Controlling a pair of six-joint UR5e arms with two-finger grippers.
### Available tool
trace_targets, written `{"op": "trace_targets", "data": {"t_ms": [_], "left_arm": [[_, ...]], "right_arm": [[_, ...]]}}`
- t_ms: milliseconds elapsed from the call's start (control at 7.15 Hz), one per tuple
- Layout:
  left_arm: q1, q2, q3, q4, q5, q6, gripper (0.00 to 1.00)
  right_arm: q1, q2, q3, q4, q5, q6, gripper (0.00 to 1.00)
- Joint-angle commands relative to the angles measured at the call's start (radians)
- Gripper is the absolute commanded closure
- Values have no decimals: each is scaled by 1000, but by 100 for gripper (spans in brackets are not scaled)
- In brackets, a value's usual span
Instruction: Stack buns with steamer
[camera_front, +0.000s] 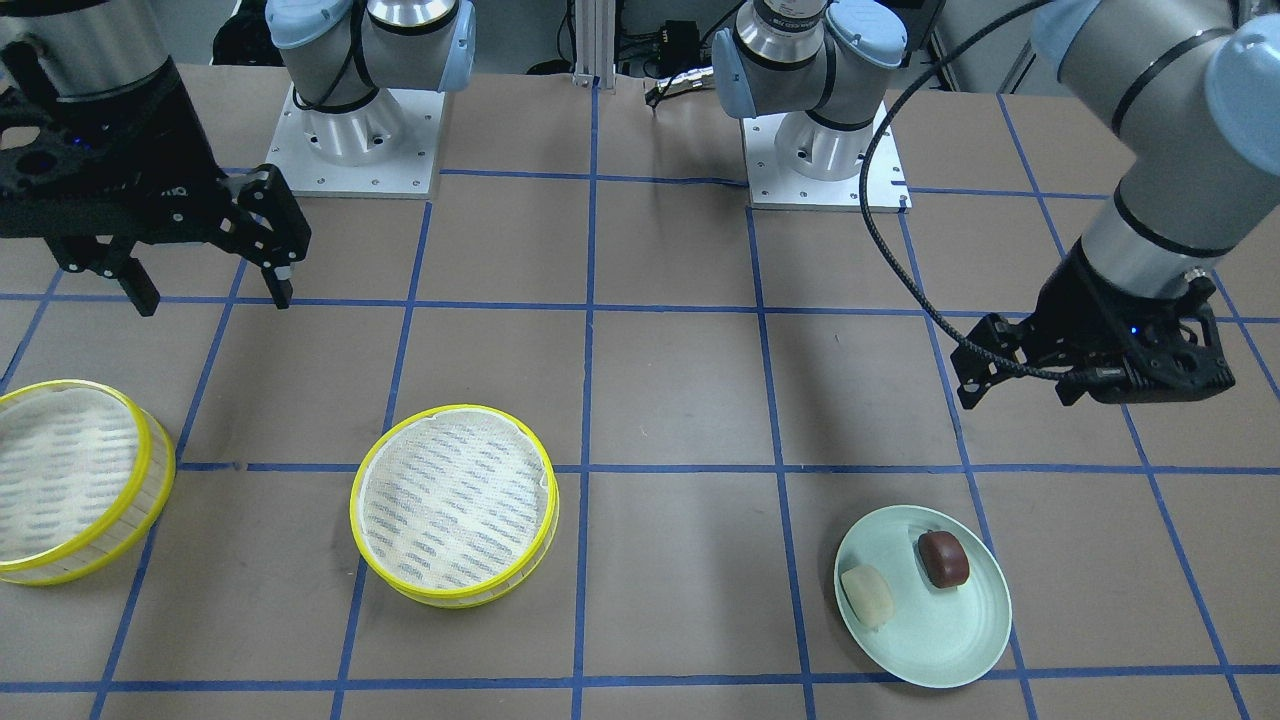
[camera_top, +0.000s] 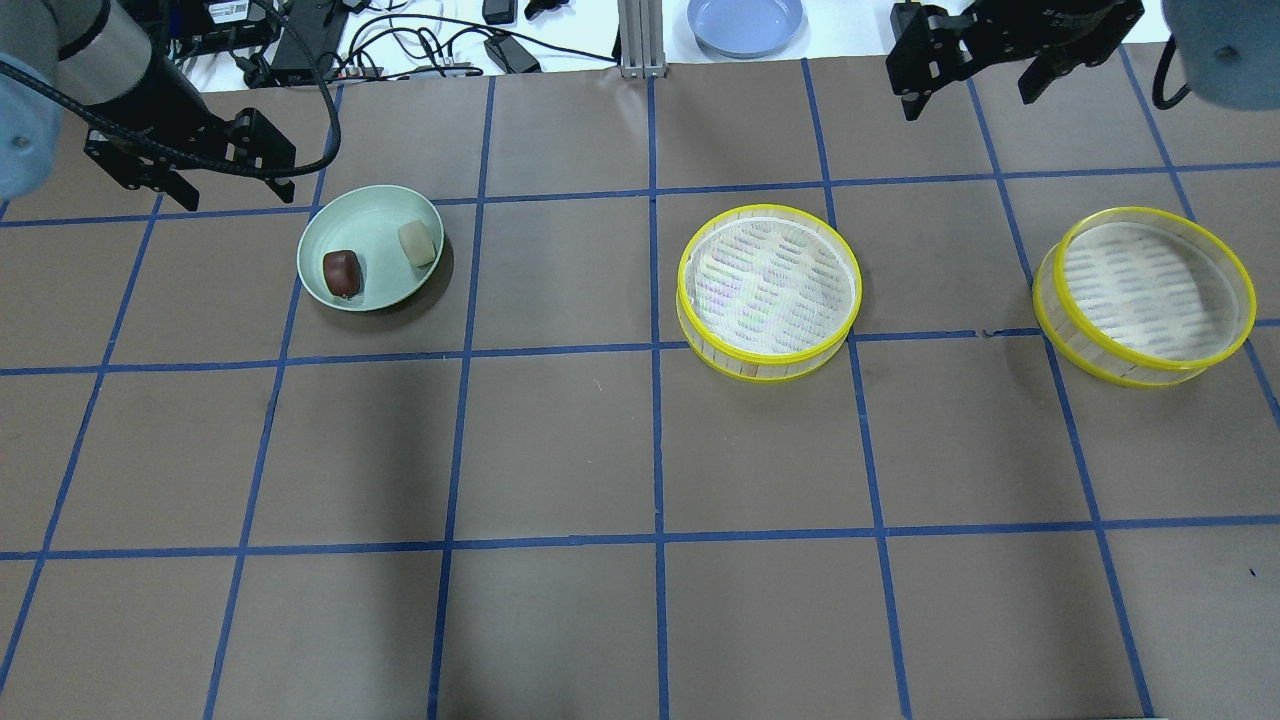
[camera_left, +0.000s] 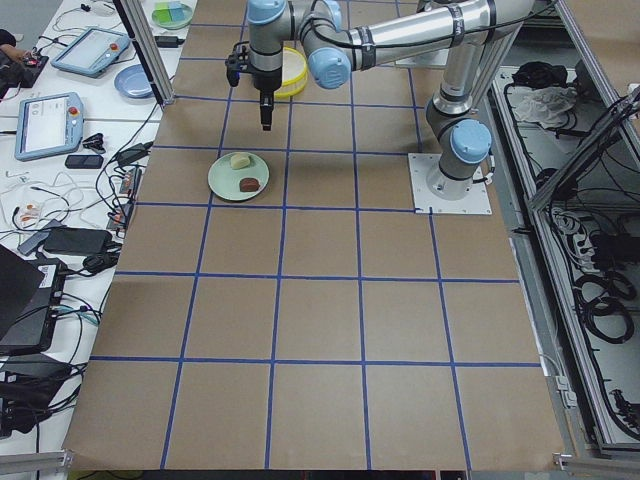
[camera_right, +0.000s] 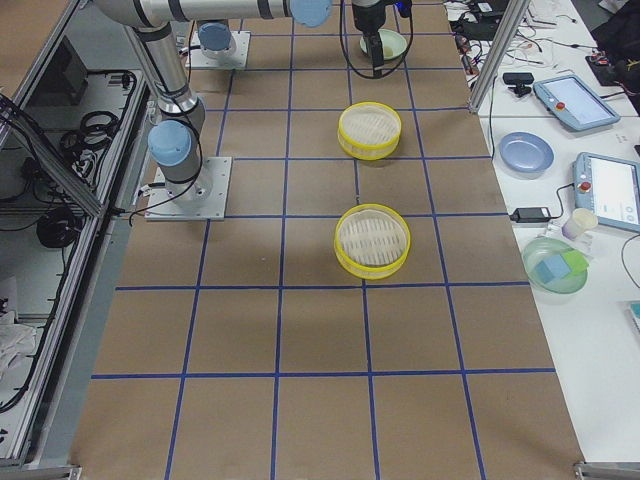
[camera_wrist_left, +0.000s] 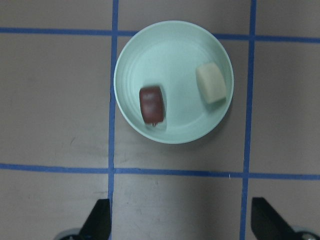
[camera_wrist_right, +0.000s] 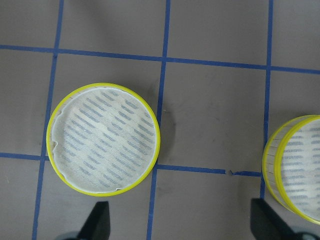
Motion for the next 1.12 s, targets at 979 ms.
{"op": "trace_targets", "data": {"t_ms": [979], "left_arm": [[-18,-377,-17,466,-254,-355,6]], "right_arm": [[-475,278,-16,-175,26,-673,0]]}}
